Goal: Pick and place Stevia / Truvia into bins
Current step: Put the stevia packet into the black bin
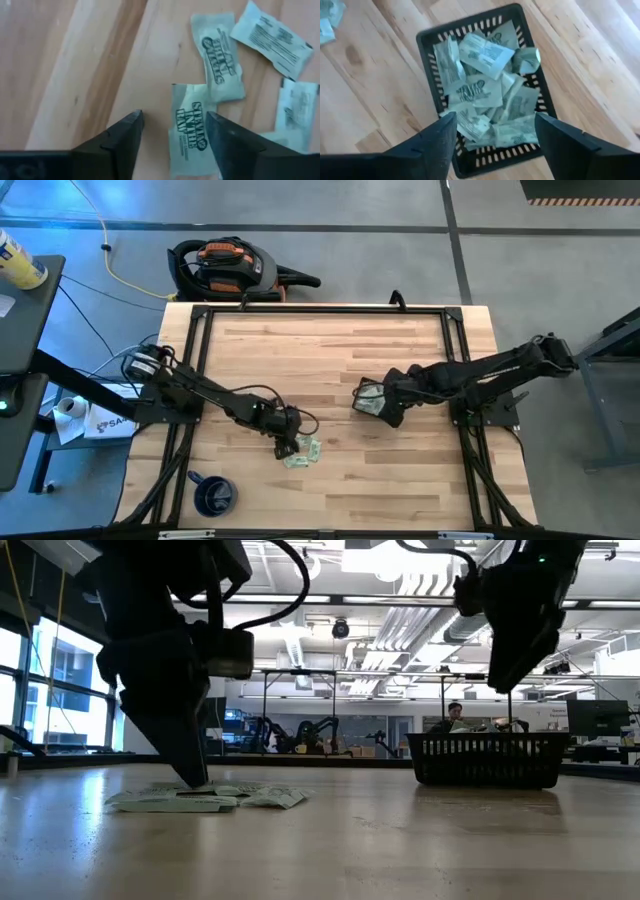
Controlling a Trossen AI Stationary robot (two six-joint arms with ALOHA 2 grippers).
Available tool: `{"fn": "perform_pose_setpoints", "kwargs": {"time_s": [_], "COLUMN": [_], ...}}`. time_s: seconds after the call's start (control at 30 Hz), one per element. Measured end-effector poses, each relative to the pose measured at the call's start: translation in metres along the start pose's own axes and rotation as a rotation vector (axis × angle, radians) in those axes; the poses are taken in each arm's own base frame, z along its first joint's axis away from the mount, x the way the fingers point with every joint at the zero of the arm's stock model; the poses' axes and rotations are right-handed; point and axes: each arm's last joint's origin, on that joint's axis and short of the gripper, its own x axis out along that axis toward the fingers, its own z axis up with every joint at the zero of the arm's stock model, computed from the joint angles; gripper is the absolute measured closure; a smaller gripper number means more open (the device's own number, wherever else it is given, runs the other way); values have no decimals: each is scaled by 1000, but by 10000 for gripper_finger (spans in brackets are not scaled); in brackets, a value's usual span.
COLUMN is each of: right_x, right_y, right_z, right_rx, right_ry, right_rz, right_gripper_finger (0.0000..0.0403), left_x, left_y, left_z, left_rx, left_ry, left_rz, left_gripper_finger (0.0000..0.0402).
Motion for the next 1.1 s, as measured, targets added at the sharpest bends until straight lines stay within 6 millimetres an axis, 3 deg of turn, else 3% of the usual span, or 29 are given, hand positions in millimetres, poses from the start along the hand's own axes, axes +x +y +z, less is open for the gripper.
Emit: {"fn": "perform_pose_setpoints", "kwargs": {"time_s": [0.17, 0.33, 0.4, 0.5, 0.63, 0.73, 0.83, 1.0, 1.1], "right_x": [-7, -30, -42, -59, -74, -78, -78, -79, -79], "right_y": [6, 4, -1, -8, -16, -23, -28, -28, -27], "right_z": [-8, -23, -30, -40, -49, -57, -63, -67, -67], "right_rx": [-12, 69, 126, 182, 199, 196, 186, 174, 179], "right_ry": [-40, -155, -202, -256, -286, -247, -186, -162, -148], "right_rz": [-20, -38, -37, 0, 56, 28, -10, -12, 7], "right_gripper_finger": [150, 170, 180, 197, 221, 240, 255, 260, 251], "left_x": [6, 6, 4, -8, -42, -63, -71, -26, -1], "left_y": [2, 10, 15, 23, 23, 16, 11, 10, 14], "left_z": [0, 11, 20, 47, 110, 156, 195, 239, 252], "left_rx": [14, 88, 105, 125, 201, 274, 326, 352, 333], "left_ry": [-49, -119, -110, -145, -326, -514, -630, -582, -482], "left_rz": [97, 201, 209, 208, 79, -40, -50, -78, -55], "left_gripper_finger": [229, 354, 380, 367, 367, 380, 380, 334, 289]}}
